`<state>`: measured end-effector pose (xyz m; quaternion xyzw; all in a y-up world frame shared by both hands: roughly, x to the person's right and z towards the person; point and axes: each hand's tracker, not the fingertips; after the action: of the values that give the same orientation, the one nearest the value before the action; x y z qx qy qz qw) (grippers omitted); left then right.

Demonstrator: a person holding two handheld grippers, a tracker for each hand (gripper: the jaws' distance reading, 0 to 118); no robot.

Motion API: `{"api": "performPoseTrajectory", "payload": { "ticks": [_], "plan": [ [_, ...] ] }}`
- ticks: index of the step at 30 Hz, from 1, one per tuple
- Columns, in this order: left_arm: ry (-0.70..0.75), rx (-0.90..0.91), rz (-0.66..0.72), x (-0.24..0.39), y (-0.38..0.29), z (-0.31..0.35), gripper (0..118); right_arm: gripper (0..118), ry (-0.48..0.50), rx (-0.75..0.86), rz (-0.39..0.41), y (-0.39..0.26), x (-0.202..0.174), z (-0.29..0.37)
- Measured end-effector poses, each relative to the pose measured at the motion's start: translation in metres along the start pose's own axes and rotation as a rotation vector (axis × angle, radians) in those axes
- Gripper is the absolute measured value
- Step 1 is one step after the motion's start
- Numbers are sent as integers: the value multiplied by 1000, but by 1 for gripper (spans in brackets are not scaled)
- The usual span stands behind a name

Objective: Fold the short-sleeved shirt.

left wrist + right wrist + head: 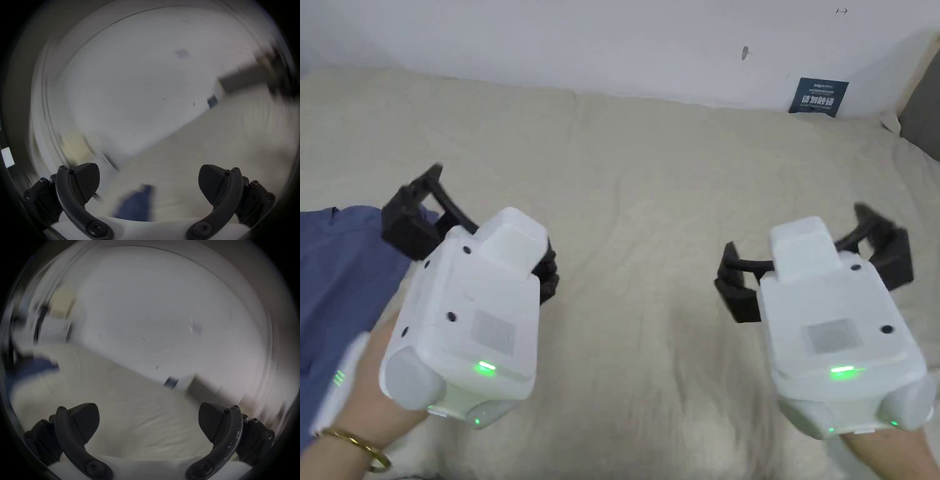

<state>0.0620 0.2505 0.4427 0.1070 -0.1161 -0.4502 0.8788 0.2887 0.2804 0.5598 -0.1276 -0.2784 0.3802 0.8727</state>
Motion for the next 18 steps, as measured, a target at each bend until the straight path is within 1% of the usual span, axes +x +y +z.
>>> {"api": "performPoseTrajectory", "payload": {
  "ticks": [1, 2, 3, 4, 5, 7, 9, 10, 11, 12, 13, 14, 15, 17, 18],
  "plan": [
    [46, 74, -229, 1, -1, -2, 118, 118, -131, 69, 267, 5, -7, -1],
    [80, 153, -450, 3, -2, -4, 118, 118, -213, 193, 508, 3, -14, -3],
    [88, 230, -598, 3, -3, -5, 118, 118, -236, 308, 697, 1, -17, -4],
    [96, 307, -745, 4, -2, -6, 118, 118, -235, 404, 878, -1, -17, -4],
    [87, 384, -842, 4, 1, -4, 118, 118, -193, 489, 1011, -2, -17, -2],
    [59, 522, -942, 7, 6, 3, 116, 118, -92, 596, 1169, -2, -16, 3],
    [15, 588, -983, 8, 9, 10, 116, 118, -46, 641, 1334, -4, -18, 5],
    [21, 613, -969, 11, 11, 14, 116, 118, -32, 659, 1396, -5, -19, 5],
    [2, 615, -935, 11, 13, 17, 115, 118, -43, 666, 1379, -3, -19, 5],
    [-19, 613, -892, 10, 16, 18, 115, 118, -48, 645, 1337, 0, -15, 5],
    [-8, 604, -840, 4, 15, 16, 115, 118, -30, 593, 1245, 8, -12, 5],
    [5, 587, -783, -1, 18, 13, 115, 118, 8, 524, 1111, 19, -7, 6],
    [3, 549, -699, -7, 23, 11, 115, 118, 51, 445, 959, 32, 0, 6],
    [27, 407, -388, -25, 39, -1, 115, 118, 168, 273, 556, 53, 22, 0],
    [27, 323, -221, -33, 44, -6, 118, 118, 213, 198, 364, 59, 31, -5]
  ]
}}
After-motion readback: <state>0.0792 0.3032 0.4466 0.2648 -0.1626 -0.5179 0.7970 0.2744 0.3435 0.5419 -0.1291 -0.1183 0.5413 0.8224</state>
